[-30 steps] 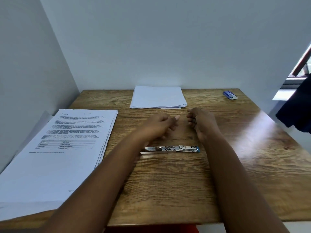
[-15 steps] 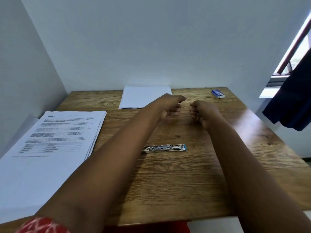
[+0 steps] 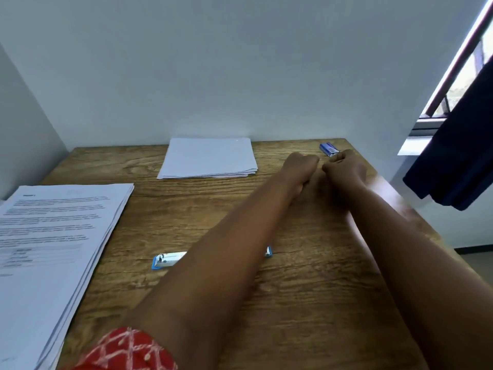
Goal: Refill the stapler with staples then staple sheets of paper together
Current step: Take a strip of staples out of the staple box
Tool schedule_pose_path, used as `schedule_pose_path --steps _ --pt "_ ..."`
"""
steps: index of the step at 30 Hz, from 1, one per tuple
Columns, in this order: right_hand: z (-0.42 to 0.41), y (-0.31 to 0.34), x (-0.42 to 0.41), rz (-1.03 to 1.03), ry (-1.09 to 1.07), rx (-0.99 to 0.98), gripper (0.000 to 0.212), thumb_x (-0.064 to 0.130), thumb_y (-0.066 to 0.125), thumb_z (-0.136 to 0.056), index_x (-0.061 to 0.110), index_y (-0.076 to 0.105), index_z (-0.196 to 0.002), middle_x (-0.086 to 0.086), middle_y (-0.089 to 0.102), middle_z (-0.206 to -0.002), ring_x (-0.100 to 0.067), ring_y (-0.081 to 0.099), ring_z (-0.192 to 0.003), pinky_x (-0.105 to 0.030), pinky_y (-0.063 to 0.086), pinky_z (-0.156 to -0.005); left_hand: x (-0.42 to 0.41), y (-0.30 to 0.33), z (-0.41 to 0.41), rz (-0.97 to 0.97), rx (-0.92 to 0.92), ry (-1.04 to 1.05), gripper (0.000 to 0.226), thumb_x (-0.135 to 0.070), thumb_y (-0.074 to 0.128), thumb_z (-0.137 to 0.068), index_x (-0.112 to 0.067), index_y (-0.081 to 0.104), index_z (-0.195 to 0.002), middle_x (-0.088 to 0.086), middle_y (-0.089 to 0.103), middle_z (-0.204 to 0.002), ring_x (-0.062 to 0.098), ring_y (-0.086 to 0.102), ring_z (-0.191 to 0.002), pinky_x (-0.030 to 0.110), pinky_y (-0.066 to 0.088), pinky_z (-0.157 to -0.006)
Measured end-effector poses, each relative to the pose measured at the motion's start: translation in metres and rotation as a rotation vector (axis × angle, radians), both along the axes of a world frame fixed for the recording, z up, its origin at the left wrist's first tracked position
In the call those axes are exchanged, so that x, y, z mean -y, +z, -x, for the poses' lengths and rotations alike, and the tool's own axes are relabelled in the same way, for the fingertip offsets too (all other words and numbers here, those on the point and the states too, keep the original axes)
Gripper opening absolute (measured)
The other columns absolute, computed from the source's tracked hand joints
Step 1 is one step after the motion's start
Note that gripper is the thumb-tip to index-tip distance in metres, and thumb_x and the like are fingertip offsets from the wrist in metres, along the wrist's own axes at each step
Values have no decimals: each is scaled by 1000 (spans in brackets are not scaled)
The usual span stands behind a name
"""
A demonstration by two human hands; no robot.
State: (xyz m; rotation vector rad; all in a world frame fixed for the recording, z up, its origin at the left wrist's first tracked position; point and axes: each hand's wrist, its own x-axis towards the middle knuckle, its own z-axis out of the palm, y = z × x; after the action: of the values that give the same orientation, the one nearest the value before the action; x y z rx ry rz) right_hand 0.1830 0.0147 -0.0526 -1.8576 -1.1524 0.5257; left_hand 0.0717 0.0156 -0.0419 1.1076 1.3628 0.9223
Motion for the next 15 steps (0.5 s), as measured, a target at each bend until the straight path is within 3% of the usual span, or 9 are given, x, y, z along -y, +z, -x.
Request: schedule_pose_path --steps 1,3,7,9,12,15 --pt "-4 -1 -7 -8 -2 11 22 15 63 -80 15 61 -101 -5 60 -102 -20 57 -84 -27 42 -63 -5 2 -7 1 -4 16 36 -16 53 -95 2 59 -126 10 58 -82 17 46 -64 25 38 -60" --pt "-9 -3 -19 -20 -1 61 28 20 68 -80 15 54 -104 -5 50 -107 -25 56 -89 -30 42 -67 -17 5 -20 -6 -3 14 38 -19 50 -96 1 59 -127 11 60 -83 19 46 -61 24 35 -55" --pt "-16 -3 -40 45 6 123 43 34 64 -87 9 47 -118 -11 41 -125 -32 54 -100 -37 46 -80 -35 4 -41 -31 28 -8 34 -24 51 -97 -1 65 -118 16 66 -104 30 63 -92 33 45 -77" --pt "-17 0 -46 55 -42 44 32 27 53 -91 11 42 -117 -16 49 -128 -36 57 -104 -42 50 -85 -43 -1 -49 -43 35 -5 33 -25 50 -98 -1 64 -116 18 67 -114 33 65 -104 35 49 -84" --pt "-18 1 -53 92 -119 30 39 15 35 -92 14 36 -131 -18 55 -127 -36 59 -107 -44 51 -87 -47 -3 -54 -55 42 -11 23 -24 49 -99 -5 63 -103 15 65 -103 29 63 -96 34 48 -80" --pt "-20 1 -57 126 -60 143 41 13 41 -96 4 43 -136 -21 48 -136 -37 52 -121 -43 45 -95 -48 -4 -55 -54 86 -17 26 -25 48 -100 -4 63 -106 13 63 -102 29 62 -98 34 46 -79"
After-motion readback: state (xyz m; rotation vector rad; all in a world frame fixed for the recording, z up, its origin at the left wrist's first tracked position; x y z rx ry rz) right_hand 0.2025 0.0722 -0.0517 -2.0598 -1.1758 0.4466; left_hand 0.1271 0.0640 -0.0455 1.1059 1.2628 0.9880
